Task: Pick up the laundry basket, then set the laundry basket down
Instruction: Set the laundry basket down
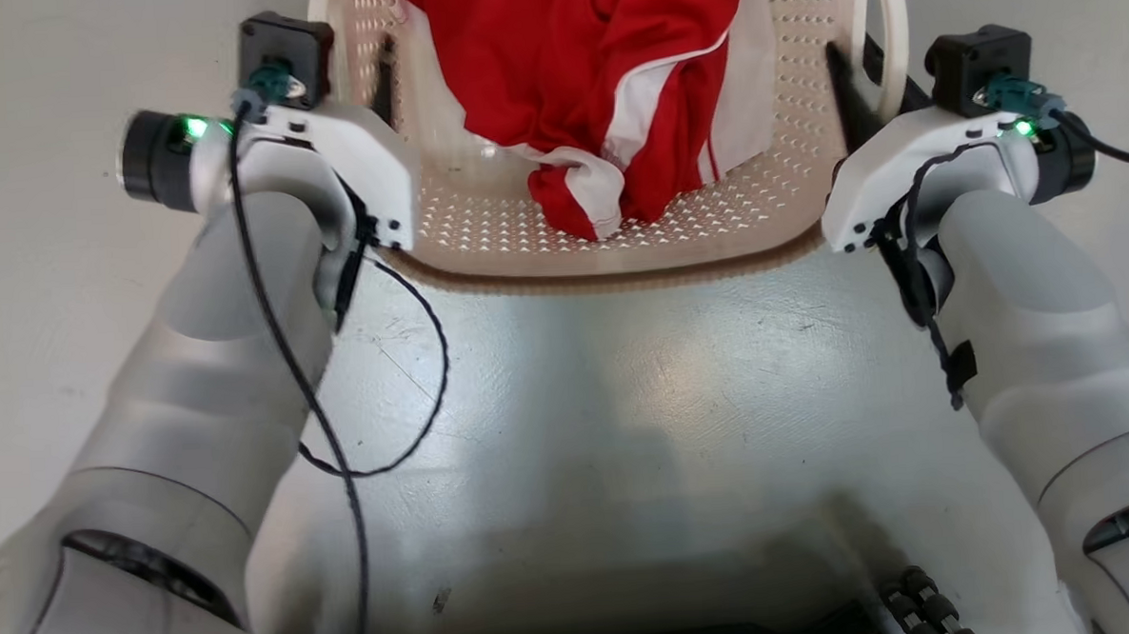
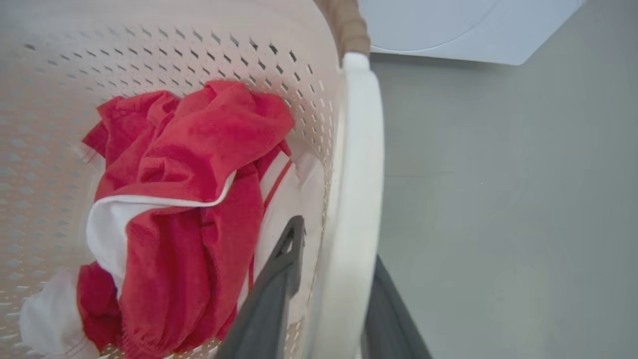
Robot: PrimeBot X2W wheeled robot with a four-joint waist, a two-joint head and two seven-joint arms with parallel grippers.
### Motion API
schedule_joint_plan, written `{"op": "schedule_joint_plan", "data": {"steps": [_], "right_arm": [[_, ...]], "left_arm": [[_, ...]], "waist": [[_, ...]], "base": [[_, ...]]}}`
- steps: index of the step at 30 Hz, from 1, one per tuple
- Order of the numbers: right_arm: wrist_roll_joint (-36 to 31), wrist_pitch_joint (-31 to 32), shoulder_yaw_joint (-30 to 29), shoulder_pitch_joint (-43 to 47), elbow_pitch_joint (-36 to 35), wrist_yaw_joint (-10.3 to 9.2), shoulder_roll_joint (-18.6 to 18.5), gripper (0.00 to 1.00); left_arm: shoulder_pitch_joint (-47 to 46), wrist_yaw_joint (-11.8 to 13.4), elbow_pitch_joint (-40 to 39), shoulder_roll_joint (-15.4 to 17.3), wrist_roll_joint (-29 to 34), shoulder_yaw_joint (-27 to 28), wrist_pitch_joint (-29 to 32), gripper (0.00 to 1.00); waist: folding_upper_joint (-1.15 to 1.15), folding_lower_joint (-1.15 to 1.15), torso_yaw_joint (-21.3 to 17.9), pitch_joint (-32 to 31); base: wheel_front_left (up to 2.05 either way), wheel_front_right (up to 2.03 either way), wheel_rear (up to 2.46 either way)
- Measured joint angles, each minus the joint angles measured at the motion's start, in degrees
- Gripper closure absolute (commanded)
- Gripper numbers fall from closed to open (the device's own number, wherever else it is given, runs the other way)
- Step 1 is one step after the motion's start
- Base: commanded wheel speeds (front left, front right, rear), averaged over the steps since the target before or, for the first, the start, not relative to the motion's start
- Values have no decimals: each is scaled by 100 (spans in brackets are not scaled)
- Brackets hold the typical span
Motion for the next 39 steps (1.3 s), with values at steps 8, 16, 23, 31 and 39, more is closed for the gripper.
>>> {"op": "schedule_joint_plan", "data": {"steps": [8,16,23,31,39], "right_arm": [[-134,1,-92,101,3,24,73,0],[-277,1,-244,136,-93,23,74,0],[-441,1,-465,192,-211,23,74,0],[-672,2,-770,382,-443,23,75,0],[-791,2,-939,831,-805,23,79,0]], "left_arm": [[53,4,81,-114,101,167,8,0],[80,5,170,-143,159,280,7,0],[213,54,209,-130,229,381,8,0],[429,154,153,-123,281,603,8,0],[872,159,-196,-122,333,926,8,0]], "waist": [[0,0,14,-75],[0,-1,6,-164],[0,0,-39,-296],[0,0,-45,-578],[0,0,-5,-1045]], "base": [[0,0,0],[0,0,0],[0,0,0],[0,0,0],[0,0,0]]}}
